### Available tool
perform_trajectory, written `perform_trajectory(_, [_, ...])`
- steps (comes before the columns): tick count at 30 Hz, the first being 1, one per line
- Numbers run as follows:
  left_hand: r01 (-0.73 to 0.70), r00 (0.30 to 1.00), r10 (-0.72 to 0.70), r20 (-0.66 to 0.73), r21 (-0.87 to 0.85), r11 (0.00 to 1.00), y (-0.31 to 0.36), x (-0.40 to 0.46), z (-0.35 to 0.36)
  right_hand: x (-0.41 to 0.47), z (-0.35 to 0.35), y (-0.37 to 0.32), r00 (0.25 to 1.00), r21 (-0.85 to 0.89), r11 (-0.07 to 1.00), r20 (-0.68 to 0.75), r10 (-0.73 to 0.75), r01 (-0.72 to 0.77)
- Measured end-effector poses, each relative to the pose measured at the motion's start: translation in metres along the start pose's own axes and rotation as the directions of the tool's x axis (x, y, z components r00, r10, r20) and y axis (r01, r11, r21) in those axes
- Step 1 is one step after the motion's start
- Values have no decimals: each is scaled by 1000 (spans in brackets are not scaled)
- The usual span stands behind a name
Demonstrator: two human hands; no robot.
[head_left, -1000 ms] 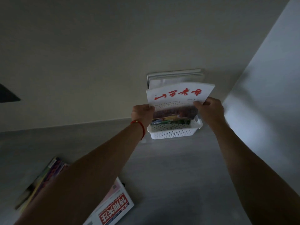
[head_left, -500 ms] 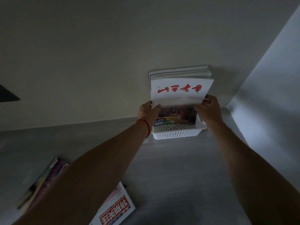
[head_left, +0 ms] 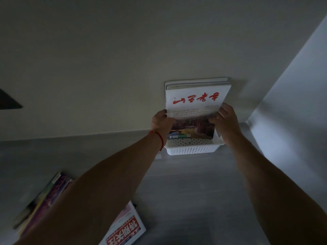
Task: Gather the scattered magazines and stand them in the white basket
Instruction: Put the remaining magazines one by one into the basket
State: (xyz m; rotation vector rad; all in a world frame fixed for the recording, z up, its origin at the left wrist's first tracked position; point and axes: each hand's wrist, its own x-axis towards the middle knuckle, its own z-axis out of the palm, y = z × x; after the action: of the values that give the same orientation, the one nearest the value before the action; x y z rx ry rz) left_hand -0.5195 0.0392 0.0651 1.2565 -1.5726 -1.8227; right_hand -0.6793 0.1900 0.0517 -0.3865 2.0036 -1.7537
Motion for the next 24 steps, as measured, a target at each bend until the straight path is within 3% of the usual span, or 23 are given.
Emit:
perform_trajectory(2, [30,999,-30,12,-24,999,-2,2,-1,3,3,1,998,-67,998,-57,10,-14])
perform_trajectory(5, [54,996,-54,75,2,999,-3,1,-2,6,12,5,999,-46,999,-16,28,-29])
perform_trajectory(10, [-46,997,40,73,89,995,-3,-2,-5,7,20,4,998,-12,1000,-63,-8,7])
perform_trajectory(14, [-81,993,69,101,120,989,-5,-3,-7,6,14,12,999,-2,1000,22,-30,30])
perform_trajectory(18, [-120,963,61,261,216,969,-1,-6,-12,4,10,17,993,32,999,118,25,-29])
perform_trajectory(22, [-131,979,74,187,310,942,2,-8,-21,-2,8,16,985,-17,1000,172,7,-4])
perform_trajectory(24, [-117,983,65,173,312,943,-2,-8,-29,-11,9,15,995,-140,989,98,-32,45])
